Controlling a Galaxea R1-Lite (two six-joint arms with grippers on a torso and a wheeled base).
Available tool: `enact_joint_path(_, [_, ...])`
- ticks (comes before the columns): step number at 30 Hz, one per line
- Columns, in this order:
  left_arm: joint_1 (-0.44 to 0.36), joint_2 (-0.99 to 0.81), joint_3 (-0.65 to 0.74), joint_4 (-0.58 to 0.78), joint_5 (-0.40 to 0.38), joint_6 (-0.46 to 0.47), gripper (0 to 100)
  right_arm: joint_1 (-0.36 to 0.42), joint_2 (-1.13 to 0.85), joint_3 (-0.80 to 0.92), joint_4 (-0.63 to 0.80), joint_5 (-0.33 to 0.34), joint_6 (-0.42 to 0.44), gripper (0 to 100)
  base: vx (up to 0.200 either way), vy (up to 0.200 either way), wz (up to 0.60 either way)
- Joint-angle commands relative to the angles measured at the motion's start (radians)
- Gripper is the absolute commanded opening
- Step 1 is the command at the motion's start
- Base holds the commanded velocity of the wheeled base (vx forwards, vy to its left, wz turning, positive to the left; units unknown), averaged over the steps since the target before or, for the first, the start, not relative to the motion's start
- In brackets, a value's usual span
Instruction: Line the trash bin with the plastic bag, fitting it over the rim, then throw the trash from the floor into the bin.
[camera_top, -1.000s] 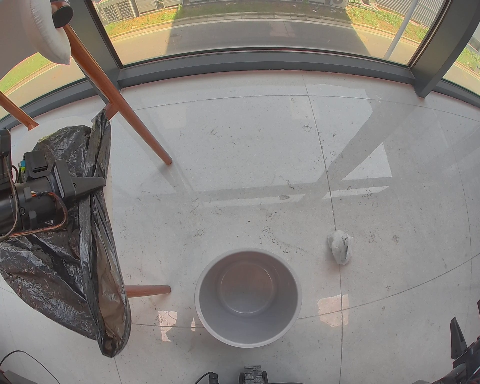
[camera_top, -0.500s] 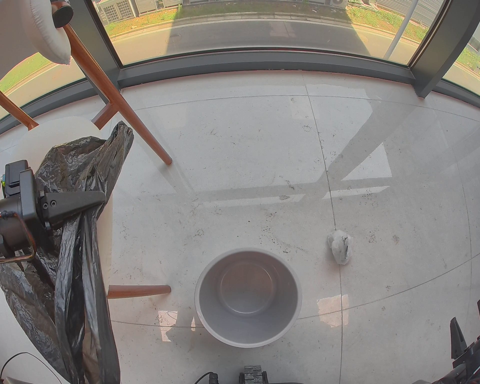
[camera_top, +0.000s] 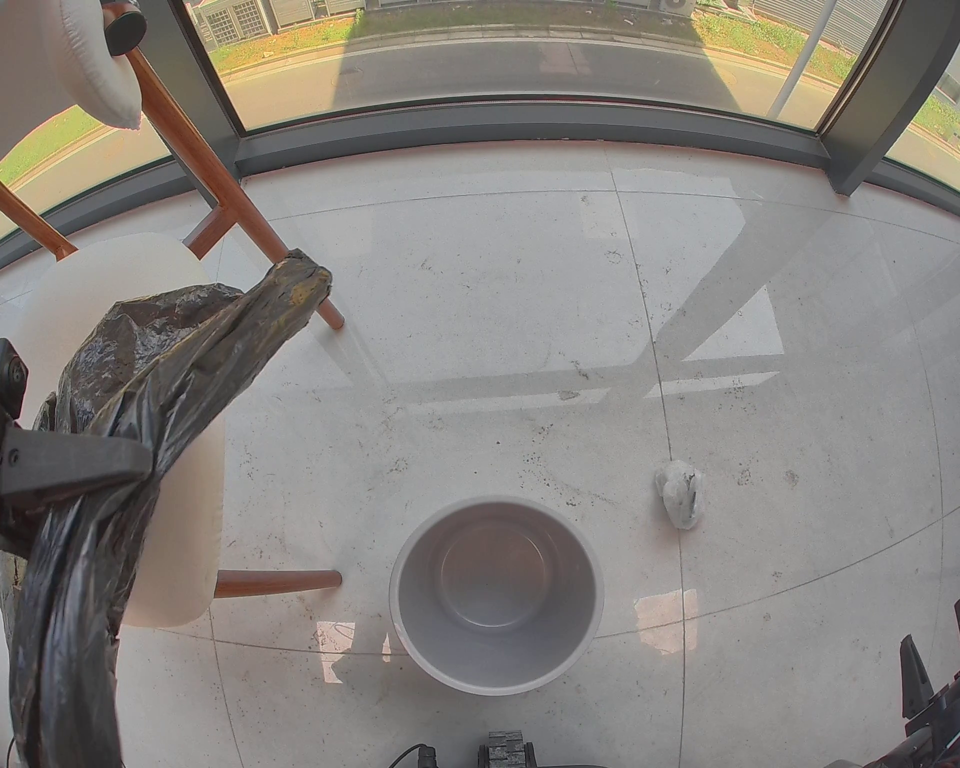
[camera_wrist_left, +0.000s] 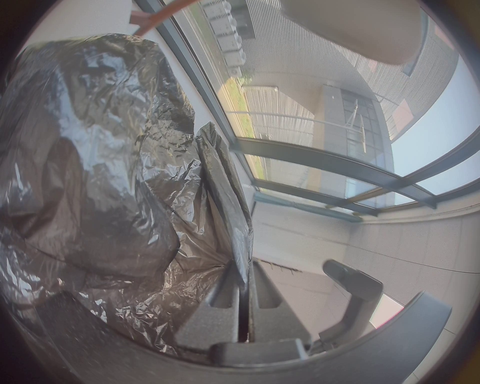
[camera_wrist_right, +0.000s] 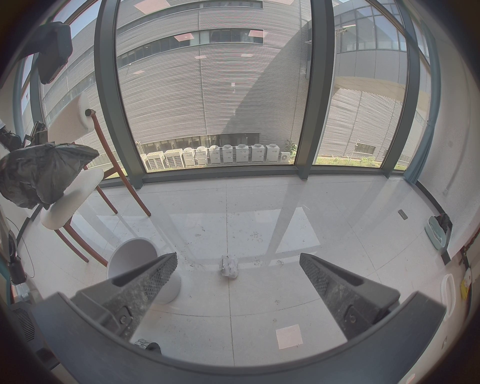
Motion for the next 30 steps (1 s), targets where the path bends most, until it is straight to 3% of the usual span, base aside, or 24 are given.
enact_joint_path(1, [-0.001,-0.049,-0.008,-0.008,-0.072,-0.046,0,0.001,-0.013,0.018,0.000,0.002,0.001,100,0.000,0.000,0.00])
enact_joint_path(8, [-0.004,-0.046,-0.034,-0.009,-0.149,-0.057,0,0.003,-0.012,0.018,0.000,0.000,0.001,100,0.000,0.000,0.00])
enact_joint_path(12, [-0.004,-0.044,-0.073,-0.009,-0.263,-0.066,0,0.003,-0.012,0.018,0.000,0.000,0.001,100,0.000,0.000,0.00])
enact_joint_path(20, [-0.007,-0.035,-0.209,-0.011,-0.425,-0.260,0,0.003,-0.012,0.018,0.000,0.000,0.001,100,0.000,0.000,0.00])
enact_joint_path(25, [-0.051,0.005,-0.234,-0.016,-0.454,-0.264,0,0.003,-0.012,0.018,0.000,0.000,0.001,100,0.000,0.000,0.00])
enact_joint_path(30, [-0.136,0.092,-0.227,-0.140,-0.454,-0.269,0,0.003,-0.012,0.018,0.000,0.000,0.001,100,0.000,0.000,0.00])
